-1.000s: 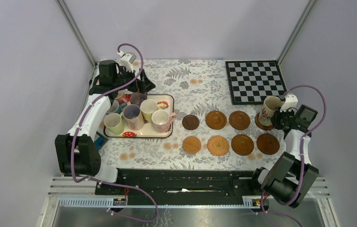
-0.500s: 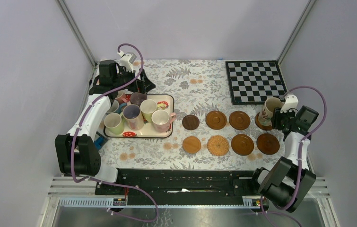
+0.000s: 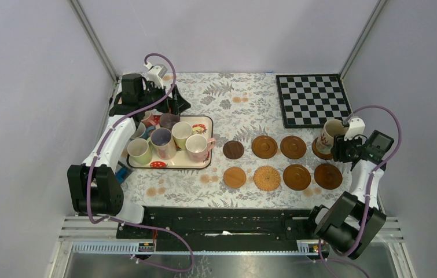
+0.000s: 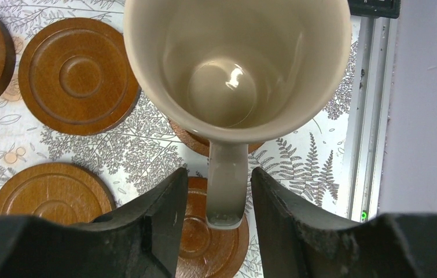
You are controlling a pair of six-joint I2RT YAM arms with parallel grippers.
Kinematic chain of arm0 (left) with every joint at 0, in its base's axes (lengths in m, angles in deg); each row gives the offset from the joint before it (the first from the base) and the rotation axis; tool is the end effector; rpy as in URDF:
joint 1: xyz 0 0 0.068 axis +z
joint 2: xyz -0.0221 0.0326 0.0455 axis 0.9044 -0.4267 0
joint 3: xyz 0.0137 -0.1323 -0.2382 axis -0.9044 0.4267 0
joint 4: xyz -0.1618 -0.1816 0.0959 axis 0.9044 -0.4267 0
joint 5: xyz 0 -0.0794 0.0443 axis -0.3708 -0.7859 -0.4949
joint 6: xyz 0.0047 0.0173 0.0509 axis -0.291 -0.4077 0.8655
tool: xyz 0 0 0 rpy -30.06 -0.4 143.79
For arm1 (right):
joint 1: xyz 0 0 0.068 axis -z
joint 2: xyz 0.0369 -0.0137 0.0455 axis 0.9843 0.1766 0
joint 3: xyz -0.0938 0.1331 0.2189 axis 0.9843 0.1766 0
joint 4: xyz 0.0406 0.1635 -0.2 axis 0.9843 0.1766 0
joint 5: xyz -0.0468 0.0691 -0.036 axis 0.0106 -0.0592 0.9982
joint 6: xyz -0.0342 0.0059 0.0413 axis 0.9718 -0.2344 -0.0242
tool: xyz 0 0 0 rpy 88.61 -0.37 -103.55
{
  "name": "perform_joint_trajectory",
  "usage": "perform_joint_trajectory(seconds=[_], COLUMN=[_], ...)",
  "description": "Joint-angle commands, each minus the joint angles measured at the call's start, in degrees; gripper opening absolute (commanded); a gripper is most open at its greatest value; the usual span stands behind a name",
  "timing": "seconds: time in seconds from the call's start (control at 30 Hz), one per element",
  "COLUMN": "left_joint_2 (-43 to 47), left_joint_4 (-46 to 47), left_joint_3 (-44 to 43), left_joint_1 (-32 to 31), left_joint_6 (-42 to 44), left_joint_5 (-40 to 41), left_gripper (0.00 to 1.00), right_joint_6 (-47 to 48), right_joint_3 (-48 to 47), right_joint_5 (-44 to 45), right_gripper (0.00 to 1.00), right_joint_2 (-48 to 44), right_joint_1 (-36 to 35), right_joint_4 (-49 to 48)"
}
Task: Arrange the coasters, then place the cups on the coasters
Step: Place the cup on the coaster.
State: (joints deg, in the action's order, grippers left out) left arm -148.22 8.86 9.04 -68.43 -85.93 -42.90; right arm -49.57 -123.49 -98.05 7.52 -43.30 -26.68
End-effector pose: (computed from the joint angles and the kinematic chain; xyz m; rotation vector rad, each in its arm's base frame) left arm 0.3310 -0.0432 0.3285 0.3723 2.0125 -0.7806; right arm 0.1947 -0.1209 0.2311 -0.2867 2.1419 -0.0969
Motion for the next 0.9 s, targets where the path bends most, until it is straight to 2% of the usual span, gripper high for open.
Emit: perform_joint_trajectory(seconds=[0.0,0.87], left_joint_2=[1.7,3.7], left_joint_4=[2.9,7.3], left_joint_3=[0.0,5.5], left_joint_1=[-0.3,-0.4], left_joint_6=[-0.3,-2.1], left_joint_5=[-2.1,-2.5], left_gripper=[0.99,0.99], right_joint_6=[3.9,13.2], right_joint_3=[-4.8,-14.9], right_joint_5=[-2.0,0.1], right_gripper=[0.52,0.49], right_joint_2=[1.7,9.2], right_joint_1=[1.0,2.1], right_joint_4=[4.5,14.2])
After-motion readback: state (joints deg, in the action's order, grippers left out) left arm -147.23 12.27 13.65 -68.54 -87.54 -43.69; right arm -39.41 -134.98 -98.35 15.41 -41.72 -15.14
